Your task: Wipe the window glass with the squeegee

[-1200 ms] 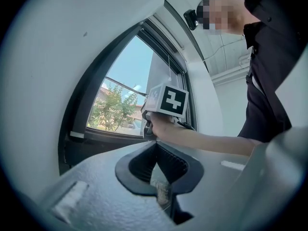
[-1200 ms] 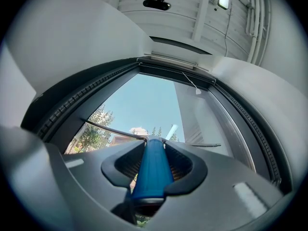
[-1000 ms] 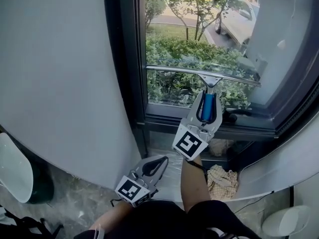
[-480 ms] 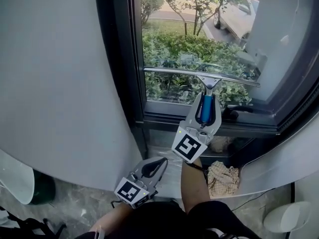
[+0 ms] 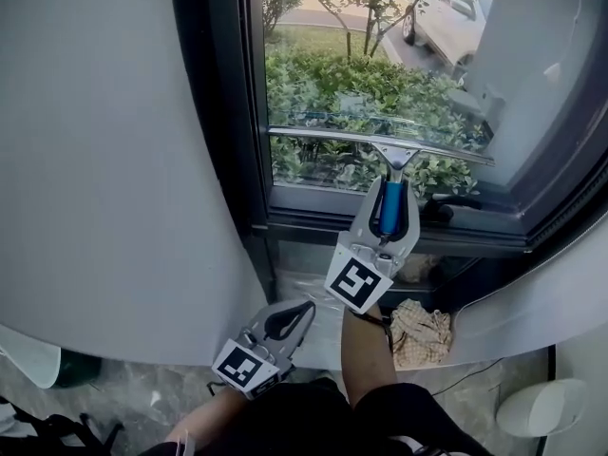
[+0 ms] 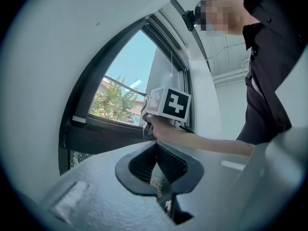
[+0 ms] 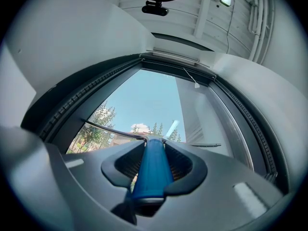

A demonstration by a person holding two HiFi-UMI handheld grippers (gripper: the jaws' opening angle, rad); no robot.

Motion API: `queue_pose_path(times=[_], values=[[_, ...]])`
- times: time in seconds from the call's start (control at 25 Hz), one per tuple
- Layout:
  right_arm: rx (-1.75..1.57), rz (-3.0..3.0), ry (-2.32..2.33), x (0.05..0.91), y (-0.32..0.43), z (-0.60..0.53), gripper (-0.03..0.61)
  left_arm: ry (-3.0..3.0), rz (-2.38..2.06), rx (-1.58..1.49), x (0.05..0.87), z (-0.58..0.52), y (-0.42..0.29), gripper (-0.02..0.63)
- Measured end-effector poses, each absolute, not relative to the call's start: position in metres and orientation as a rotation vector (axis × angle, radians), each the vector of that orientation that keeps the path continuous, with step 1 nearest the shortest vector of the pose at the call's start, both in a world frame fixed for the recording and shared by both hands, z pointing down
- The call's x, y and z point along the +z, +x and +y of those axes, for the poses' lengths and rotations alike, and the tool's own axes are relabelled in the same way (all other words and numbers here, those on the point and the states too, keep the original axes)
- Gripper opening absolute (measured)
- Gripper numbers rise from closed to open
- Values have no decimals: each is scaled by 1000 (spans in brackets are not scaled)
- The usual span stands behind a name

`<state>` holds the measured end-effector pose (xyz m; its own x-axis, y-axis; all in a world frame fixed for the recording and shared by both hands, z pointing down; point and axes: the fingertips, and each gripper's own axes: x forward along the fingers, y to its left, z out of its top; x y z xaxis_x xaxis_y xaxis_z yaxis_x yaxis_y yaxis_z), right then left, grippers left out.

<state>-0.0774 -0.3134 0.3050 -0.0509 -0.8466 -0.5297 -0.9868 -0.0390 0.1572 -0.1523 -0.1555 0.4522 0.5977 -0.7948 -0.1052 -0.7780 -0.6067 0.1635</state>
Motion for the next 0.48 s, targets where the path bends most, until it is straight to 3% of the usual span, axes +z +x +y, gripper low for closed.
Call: queue_pose_path(times=[0.48], values=[[740, 1983, -1958, 316, -77, -312, 135, 2719, -1352, -251, 455, -158, -155, -2]])
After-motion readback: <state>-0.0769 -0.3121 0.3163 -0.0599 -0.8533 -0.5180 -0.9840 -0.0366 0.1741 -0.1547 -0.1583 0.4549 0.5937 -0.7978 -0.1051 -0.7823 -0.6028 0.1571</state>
